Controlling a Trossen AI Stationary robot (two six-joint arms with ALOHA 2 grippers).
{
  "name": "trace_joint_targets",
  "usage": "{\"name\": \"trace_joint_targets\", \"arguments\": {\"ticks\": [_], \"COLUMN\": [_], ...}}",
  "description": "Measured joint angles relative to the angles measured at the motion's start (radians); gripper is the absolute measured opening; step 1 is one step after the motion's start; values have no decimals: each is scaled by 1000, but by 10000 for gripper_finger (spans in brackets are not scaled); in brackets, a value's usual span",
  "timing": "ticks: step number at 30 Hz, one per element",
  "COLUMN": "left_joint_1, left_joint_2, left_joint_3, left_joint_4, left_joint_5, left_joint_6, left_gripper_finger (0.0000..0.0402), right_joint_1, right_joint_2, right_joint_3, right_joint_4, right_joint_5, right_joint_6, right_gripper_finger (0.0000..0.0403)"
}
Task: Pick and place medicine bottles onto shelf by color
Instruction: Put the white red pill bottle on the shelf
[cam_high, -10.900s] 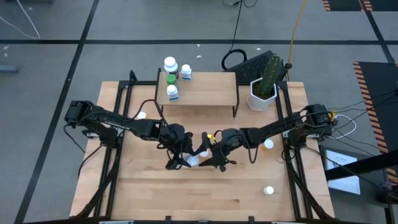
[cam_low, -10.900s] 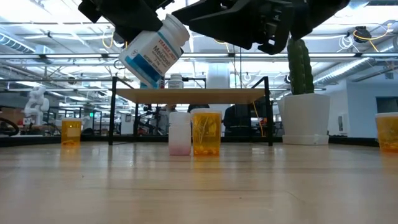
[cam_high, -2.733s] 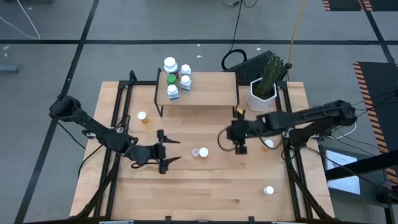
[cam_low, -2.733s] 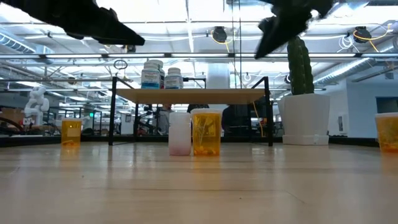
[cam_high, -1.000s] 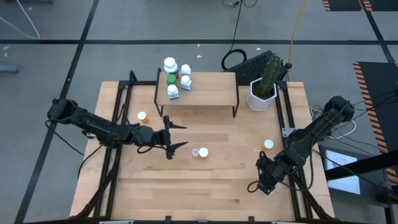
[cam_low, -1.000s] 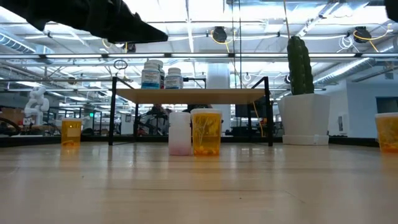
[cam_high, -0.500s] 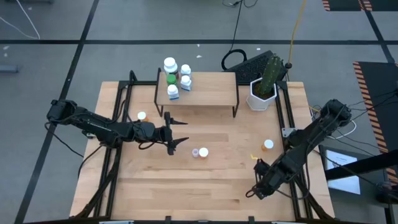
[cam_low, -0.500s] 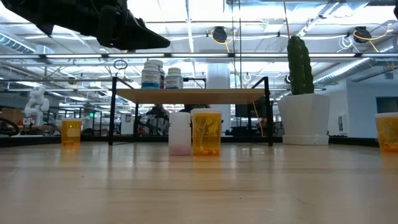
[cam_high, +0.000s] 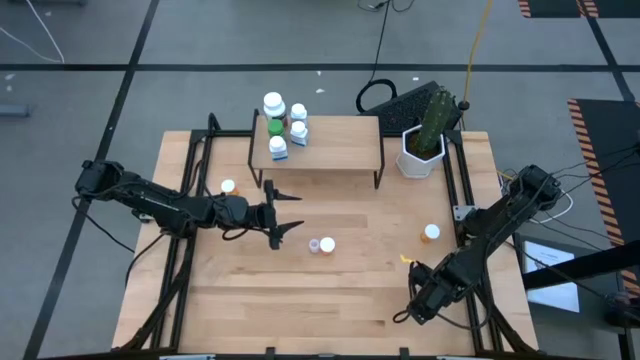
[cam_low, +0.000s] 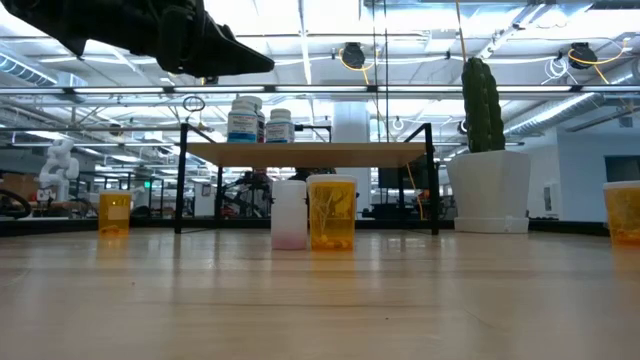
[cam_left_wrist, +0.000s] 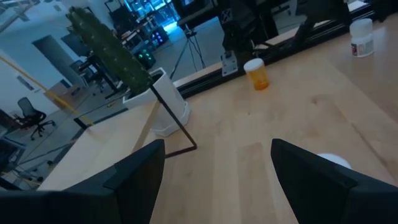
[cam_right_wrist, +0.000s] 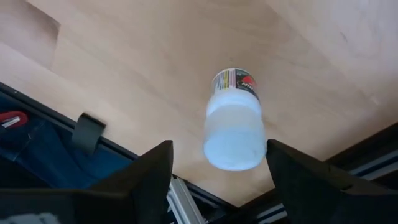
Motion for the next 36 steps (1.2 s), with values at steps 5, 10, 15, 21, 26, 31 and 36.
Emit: {"name": "trace_joint_targets", "arguments": {"ticks": [5,10,15,21,26,31,36], "left_joint_1": [0,0,0,0,-3,-22,-26], "left_joint_2": [0,0,0,12,110,237,363], "left_joint_3": [0,0,0,0,0,46,134], "left_joint_4": [-2,-2,-2,36,196,244,206], "left_joint_5": [0,0,0,39,202,191,157], "left_joint_6": [-9,-19,-19,-22,8,82,100], "left_gripper_finger": [294,294,294,294,295,314,344], "right_joint_1": [0,0,-10,-99,-257,-445,-583], "right_joint_2": [0,0,-7,-71,-122,-129,-130], "right_joint_3": [-31,-70,-72,-72,-72,-119,-177], "right_joint_4": [1,32,136,261,304,568,866], "right_joint_5": [-5,-9,-8,116,337,363,335], "right_joint_6": [7,0,-64,-237,-398,-485,-504], "right_gripper_finger": [218,174,140,141,149,149,154]}}
